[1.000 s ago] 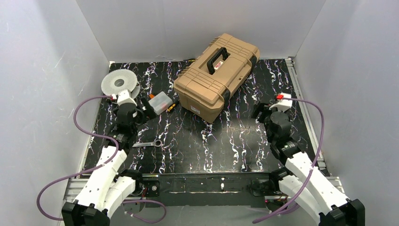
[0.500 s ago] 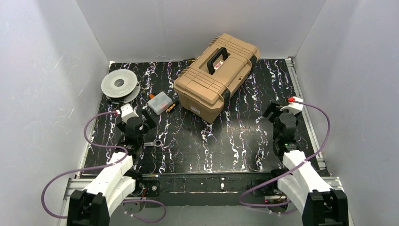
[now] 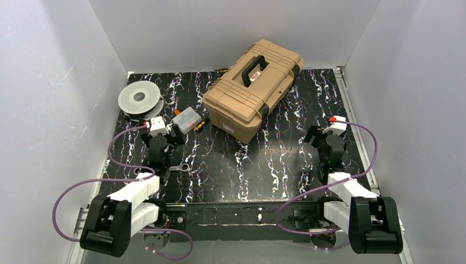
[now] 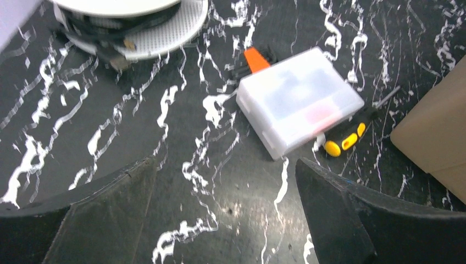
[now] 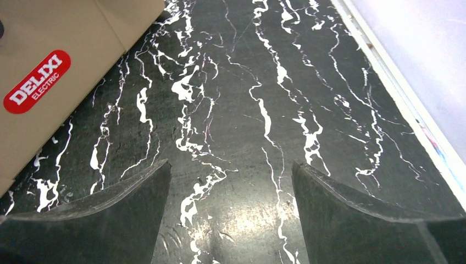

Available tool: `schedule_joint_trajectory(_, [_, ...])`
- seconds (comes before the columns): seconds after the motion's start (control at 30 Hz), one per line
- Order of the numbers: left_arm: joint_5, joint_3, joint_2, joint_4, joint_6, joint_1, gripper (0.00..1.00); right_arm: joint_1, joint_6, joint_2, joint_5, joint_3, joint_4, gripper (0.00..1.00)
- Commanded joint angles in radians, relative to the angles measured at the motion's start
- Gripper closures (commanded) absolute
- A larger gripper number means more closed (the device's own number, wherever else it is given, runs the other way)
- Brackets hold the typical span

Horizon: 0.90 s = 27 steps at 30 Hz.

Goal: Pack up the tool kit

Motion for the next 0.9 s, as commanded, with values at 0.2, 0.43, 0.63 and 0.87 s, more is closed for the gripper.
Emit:
schedule_joint_trajectory(0.2, [0.062, 0.023, 0.277, 0.237, 0.207, 0.037, 0.02, -0.006, -0.088, 0.271, -0.029, -0.025, 0.411, 0.13])
schedule_joint_trajectory(0.43, [0.236, -0.091, 0.481, 0.646, 0.261, 0.093, 0.02, -0.007, -0.062, 0.287, 0.009, 0.015, 0.341, 0.12])
schedule_joint_trajectory(0.63, [0.171, 0.014, 0.451, 0.403, 0.158, 0.136, 0.02, -0.012, -0.068, 0.299, -0.002, 0.031, 0.331, 0.11])
schedule_joint_trajectory(0.87, [0.170, 0.006, 0.455, 0.431, 0.158, 0.138, 0.02, -0.012, -0.071, 0.302, -0.004, 0.029, 0.336, 0.10])
